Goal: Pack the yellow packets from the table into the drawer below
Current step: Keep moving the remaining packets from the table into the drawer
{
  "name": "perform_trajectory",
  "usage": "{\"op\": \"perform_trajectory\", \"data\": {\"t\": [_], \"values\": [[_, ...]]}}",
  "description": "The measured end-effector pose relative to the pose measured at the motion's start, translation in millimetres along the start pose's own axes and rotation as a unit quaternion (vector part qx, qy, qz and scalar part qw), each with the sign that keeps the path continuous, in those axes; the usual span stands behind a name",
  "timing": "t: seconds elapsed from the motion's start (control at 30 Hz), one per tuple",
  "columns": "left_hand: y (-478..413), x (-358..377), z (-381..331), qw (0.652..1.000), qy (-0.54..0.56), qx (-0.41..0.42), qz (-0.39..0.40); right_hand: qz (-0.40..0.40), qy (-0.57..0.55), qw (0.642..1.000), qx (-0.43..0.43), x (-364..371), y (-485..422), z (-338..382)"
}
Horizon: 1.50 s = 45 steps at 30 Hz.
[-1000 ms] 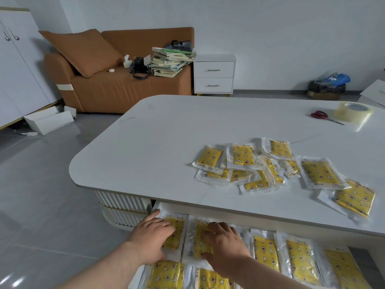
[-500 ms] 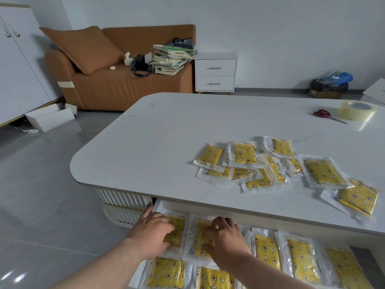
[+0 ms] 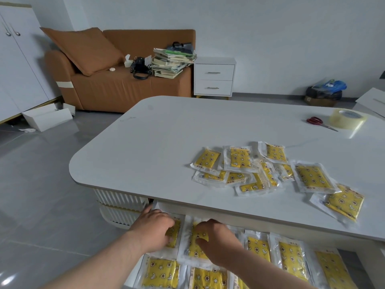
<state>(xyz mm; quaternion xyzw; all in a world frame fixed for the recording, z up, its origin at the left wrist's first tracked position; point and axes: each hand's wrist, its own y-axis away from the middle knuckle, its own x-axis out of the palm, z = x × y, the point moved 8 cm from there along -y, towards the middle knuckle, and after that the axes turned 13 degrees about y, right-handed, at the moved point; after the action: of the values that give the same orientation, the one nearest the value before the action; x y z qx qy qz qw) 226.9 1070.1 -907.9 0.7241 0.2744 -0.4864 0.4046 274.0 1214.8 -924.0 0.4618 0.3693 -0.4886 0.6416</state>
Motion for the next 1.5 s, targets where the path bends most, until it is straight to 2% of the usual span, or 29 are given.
{"op": "perform_trajectory", "data": {"t": [0.1,0.2,0.37,0.63,0.77,0.93,1.1,1.3,1.5], "values": [[4.0,-13.8,-12.6,0.998,0.059,-0.012,0.006,0.009,-0.046,0.999,0.002,-17.8,8.5,-0.6],[6.1,-26.0,-23.3,0.993,0.117,-0.015,-0.002,-0.015,-0.083,0.996,0.028,-42.1,22.6,-13.1],[16.8,-52.9,-41.7,0.975,0.218,-0.003,-0.046,-0.035,-0.090,0.995,0.017,-88.0,53.2,-26.2],[33.0,-101.4,-64.4,0.941,0.315,0.018,-0.120,-0.136,-0.148,0.978,0.052,-170.2,96.3,-49.0],[26.6,-114.1,-71.9,0.921,0.354,0.019,-0.161,-0.164,-0.136,0.974,0.081,-193.4,108.5,-72.4],[1.4,-128.8,-76.6,0.916,0.338,-0.010,-0.215,-0.179,-0.136,0.969,0.102,-203.2,101.3,-99.4],[-44.2,-143.0,-50.3,0.892,0.353,-0.105,-0.263,-0.177,-0.149,0.967,0.109,-201.1,75.6,-113.8],[-102.4,-139.4,-46.8,0.906,0.305,-0.180,-0.233,-0.199,-0.197,0.954,0.107,-203.9,26.3,-123.0],[-125.8,-126.7,-55.3,0.935,0.199,-0.187,-0.225,-0.144,-0.026,0.988,0.058,-180.9,-24.5,-98.9]]}}
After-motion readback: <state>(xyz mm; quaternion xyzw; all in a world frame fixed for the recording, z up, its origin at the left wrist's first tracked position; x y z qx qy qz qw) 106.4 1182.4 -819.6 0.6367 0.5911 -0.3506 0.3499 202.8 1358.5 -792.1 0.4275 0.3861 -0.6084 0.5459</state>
